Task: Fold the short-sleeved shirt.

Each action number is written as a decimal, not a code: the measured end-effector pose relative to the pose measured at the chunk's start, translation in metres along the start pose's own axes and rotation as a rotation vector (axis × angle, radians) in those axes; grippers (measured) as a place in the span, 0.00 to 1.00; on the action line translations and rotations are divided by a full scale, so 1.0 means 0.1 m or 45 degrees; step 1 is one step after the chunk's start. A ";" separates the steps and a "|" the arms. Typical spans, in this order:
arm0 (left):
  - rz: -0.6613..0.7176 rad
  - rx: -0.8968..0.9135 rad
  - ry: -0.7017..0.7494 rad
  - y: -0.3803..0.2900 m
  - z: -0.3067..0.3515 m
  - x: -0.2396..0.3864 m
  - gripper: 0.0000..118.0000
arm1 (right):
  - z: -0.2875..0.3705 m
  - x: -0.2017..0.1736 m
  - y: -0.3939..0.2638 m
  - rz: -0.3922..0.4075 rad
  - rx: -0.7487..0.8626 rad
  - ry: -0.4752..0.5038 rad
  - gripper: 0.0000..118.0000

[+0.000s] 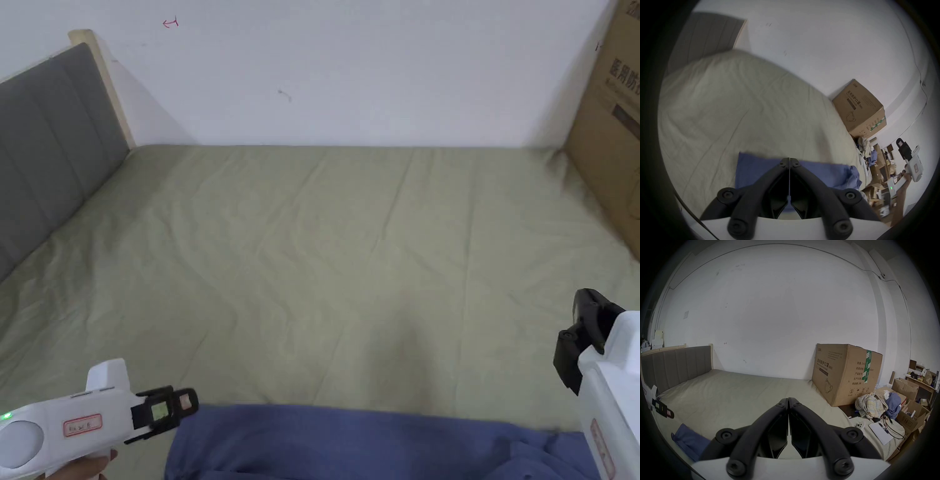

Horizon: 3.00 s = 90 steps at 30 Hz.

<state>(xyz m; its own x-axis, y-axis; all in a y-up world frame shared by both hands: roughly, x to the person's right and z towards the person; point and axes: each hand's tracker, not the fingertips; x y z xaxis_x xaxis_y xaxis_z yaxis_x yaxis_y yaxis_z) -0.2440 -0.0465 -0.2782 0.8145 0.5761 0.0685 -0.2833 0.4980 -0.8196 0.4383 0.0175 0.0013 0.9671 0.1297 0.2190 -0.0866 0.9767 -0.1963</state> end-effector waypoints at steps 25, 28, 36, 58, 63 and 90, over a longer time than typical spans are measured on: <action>0.060 -0.263 -0.052 -0.13 -0.83 -0.87 0.19 | -0.06 -0.24 0.11 0.066 -0.148 -0.023 0.00; -0.107 -0.248 0.054 -0.20 -0.84 -0.65 0.12 | -0.04 -0.18 0.09 0.062 -0.141 -0.030 0.00; -0.239 -0.250 0.231 -0.05 -0.61 -0.25 0.08 | 0.05 -0.03 0.08 0.029 -0.116 -0.056 0.00; -0.157 -0.170 0.143 0.16 -0.02 0.88 0.07 | 0.09 0.16 0.02 -0.065 -0.064 -0.002 0.00; -0.238 -0.285 0.065 -0.12 -0.59 1.51 0.07 | 0.15 0.29 0.02 -0.065 -0.051 0.001 0.00; -0.391 -0.006 0.187 -0.42 -0.73 1.84 0.75 | 0.29 0.53 0.00 -0.078 -0.079 -0.029 0.00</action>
<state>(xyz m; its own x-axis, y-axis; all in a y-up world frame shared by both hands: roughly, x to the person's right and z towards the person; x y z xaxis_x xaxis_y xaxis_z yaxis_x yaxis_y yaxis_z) -0.0452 -0.0086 -0.2721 0.9259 0.2998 0.2300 -0.0115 0.6308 -0.7759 0.4828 0.0297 0.0406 0.9644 0.0748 0.2537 -0.0120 0.9706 -0.2406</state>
